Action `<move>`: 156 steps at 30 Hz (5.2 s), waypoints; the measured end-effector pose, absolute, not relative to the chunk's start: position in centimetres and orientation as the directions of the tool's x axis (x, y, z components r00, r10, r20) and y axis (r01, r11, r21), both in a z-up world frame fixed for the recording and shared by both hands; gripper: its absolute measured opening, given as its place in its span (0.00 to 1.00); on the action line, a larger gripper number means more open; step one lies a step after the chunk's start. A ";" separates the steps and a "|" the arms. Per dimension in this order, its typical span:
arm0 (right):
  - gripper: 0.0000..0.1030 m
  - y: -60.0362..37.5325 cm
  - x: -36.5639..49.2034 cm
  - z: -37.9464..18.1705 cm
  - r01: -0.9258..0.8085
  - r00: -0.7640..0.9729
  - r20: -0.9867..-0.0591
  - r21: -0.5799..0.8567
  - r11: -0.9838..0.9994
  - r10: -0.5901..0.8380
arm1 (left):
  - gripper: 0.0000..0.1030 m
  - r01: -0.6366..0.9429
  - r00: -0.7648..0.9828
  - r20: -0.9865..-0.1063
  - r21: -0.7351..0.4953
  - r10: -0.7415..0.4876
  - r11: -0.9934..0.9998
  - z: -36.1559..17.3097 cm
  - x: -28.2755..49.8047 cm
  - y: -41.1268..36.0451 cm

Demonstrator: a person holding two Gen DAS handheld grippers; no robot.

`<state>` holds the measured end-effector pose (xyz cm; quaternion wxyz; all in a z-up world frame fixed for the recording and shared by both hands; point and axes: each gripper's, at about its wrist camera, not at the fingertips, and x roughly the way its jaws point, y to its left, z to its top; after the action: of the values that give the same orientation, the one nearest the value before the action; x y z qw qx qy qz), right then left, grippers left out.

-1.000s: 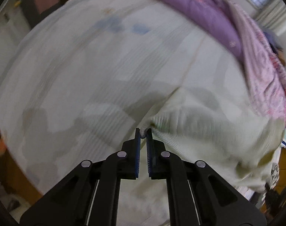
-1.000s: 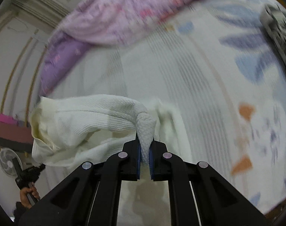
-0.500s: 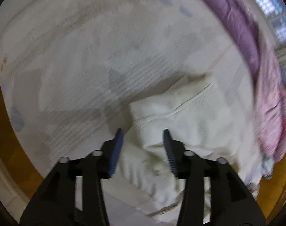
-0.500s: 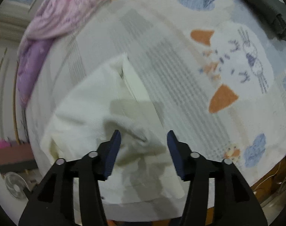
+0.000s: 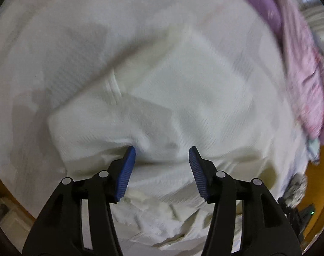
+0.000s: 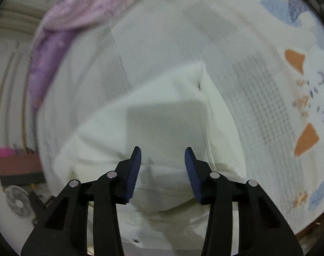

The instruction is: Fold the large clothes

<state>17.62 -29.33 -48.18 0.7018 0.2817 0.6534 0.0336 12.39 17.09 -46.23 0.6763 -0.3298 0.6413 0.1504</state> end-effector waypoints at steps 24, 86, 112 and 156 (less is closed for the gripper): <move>0.60 -32.1 7.3 -49.9 0.783 0.166 -0.790 0.469 0.408 0.590 | 0.57 -0.803 0.291 -0.904 -0.409 -0.314 0.433 -45.0 3.7 14.0; 0.21 -33.0 -1.4 -48.1 0.595 0.156 -0.925 0.368 0.715 0.347 | 0.36 -0.680 0.184 -0.901 -0.406 -0.394 0.611 -48.8 -1.3 13.9; 0.18 -21.6 7.4 -44.7 0.177 0.178 -0.923 0.371 0.911 0.342 | 0.50 -0.564 0.201 -0.928 -0.372 -0.315 0.737 -47.0 -0.5 18.4; 0.47 -9.2 7.4 -50.3 -0.167 0.082 -0.921 0.364 0.916 0.381 | 0.04 -0.654 0.136 -0.933 -0.337 -0.333 0.677 -50.2 -5.1 24.5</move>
<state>7.42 -9.20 -50.27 0.7310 0.0822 0.6509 0.1877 -5.13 24.50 -50.17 0.6497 -0.3822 0.6454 0.1236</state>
